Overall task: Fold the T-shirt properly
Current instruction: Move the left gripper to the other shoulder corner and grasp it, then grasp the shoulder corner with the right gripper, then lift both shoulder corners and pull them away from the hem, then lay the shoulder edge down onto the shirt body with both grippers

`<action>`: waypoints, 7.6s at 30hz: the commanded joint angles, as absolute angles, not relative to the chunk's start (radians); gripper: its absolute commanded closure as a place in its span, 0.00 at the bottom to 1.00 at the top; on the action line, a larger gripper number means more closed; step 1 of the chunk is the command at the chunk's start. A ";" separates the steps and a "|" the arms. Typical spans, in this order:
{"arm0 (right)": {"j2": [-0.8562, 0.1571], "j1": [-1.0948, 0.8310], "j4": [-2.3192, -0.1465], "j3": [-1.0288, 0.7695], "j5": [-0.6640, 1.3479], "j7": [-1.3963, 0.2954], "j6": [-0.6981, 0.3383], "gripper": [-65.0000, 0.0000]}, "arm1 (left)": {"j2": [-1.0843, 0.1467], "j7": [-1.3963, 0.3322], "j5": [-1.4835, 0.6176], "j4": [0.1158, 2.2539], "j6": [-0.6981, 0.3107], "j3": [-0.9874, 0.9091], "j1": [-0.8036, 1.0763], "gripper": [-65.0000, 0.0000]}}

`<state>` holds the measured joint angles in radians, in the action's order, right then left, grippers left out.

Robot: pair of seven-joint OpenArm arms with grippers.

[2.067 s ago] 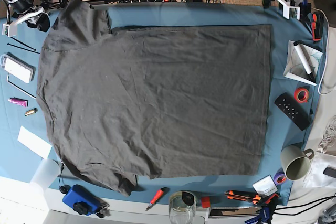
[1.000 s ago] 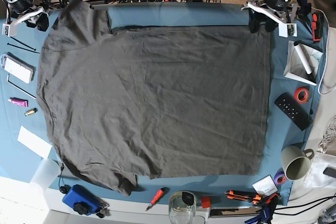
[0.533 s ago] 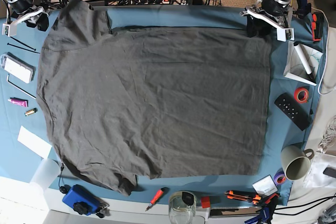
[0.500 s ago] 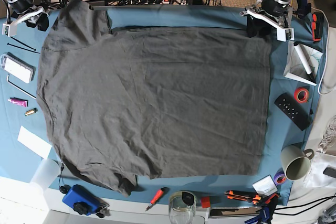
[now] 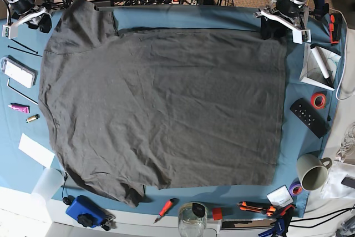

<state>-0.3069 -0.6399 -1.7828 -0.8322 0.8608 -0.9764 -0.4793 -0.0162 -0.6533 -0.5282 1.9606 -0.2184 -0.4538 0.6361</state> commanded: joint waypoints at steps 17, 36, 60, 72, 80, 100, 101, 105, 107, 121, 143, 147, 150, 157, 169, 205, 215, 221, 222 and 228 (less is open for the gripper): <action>-0.324 -0.646 -1.798 -0.844 0.870 -0.961 -0.482 0.54 | -0.014 -0.648 -0.529 2.009 -0.223 -0.454 0.645 0.57; -0.324 -0.645 -1.798 -0.844 0.836 -0.937 -0.482 0.54 | -0.015 -0.628 -0.410 2.019 -0.223 -0.455 0.604 0.90; -0.324 -0.645 -1.798 -0.844 0.815 -0.934 -0.482 0.54 | -0.028 -0.673 -0.488 1.989 -0.109 -0.455 0.595 0.46; -0.324 -0.605 -1.568 -0.844 0.907 -0.928 -0.531 0.54 | -0.028 -0.718 -0.551 1.989 -0.109 -0.455 0.596 0.65; -0.324 -0.562 -1.504 -0.844 1.058 -1.031 -0.665 0.54 | -0.028 -0.718 -0.550 1.989 -0.109 -0.455 0.599 0.65; -0.228 -0.571 -1.504 -0.702 1.069 -1.109 -0.698 0.54 | -0.028 -0.717 -0.543 1.989 -0.109 -0.455 0.598 0.65; -0.228 -0.571 -1.504 -0.702 1.069 -1.109 -0.698 0.54 | -0.028 -0.717 -0.543 1.989 -0.109 -0.455 0.598 0.65; -0.227 -0.571 -1.504 -0.702 1.058 -1.107 -0.698 0.55 | -0.028 -0.705 -0.543 1.989 -0.109 -0.455 0.599 0.67; -0.227 -0.571 -1.504 -0.702 1.046 -1.107 -0.698 0.63 | -0.028 -0.683 -0.543 1.989 -0.109 -0.455 0.603 0.77; -0.227 -0.571 -1.570 -0.707 1.069 -1.110 -0.698 1.00 | -0.028 -0.673 -0.493 2.037 -0.207 -0.458 0.609 1.00; -0.227 -0.719 -1.934 -1.000 1.149 -1.201 -0.677 1.00 | -0.028 -0.745 -0.562 2.196 -0.282 -0.587 0.765 1.00; -0.228 -0.741 -1.934 -1.032 1.224 -1.278 -0.686 1.00 | -0.028 -0.764 -0.562 2.255 -0.282 -0.594 0.833 1.00; -0.227 -0.770 -1.934 -1.034 1.249 -1.291 -0.697 1.00 | -0.028 -0.781 -0.556 2.280 -0.282 -0.595 0.876 1.00; -0.228 -0.800 -1.934 -1.076 1.250 -1.291 -0.698 1.00 | -0.028 -0.789 -0.517 2.289 -0.229 -0.595 0.947 1.00; -0.233 -0.712 -1.934 -1.081 1.182 -1.262 -0.693 1.00 | -0.028 -0.775 -0.517 2.289 -0.229 -0.594 0.896 1.00; -0.309 -0.432 -1.933 -0.769 0.772 -1.114 -0.536 1.00 | -0.037 -0.697 -0.490 2.243 -0.207 -0.578 0.673 1.00; -0.316 -0.420 -1.930 -0.739 0.724 -1.065 -0.514 1.00 | -0.050 -0.671 -0.269 2.181 -0.115 -0.373 0.579 1.00; -0.316 -0.384 -1.929 -0.739 0.706 -1.061 -0.514 1.00 | -0.051 -0.653 -0.229 2.178 -0.095 -0.375 0.548 1.00; -0.316 -0.377 -1.929 -0.739 0.700 -1.058 -0.514 1.00 | -0.051 -0.643 -0.232 2.178 -0.102 -0.375 0.548 1.00; -0.316 -0.350 -1.892 -0.738 0.672 -1.039 -0.499 1.00 | -0.051 -0.628 -0.232 2.176 -0.104 -0.375 0.533 1.00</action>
<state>-0.2958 -0.3557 -1.8797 -0.7307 0.6781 -1.0622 -0.5079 -0.0441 -0.6540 -0.2363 2.1609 -0.1089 -0.3695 0.5381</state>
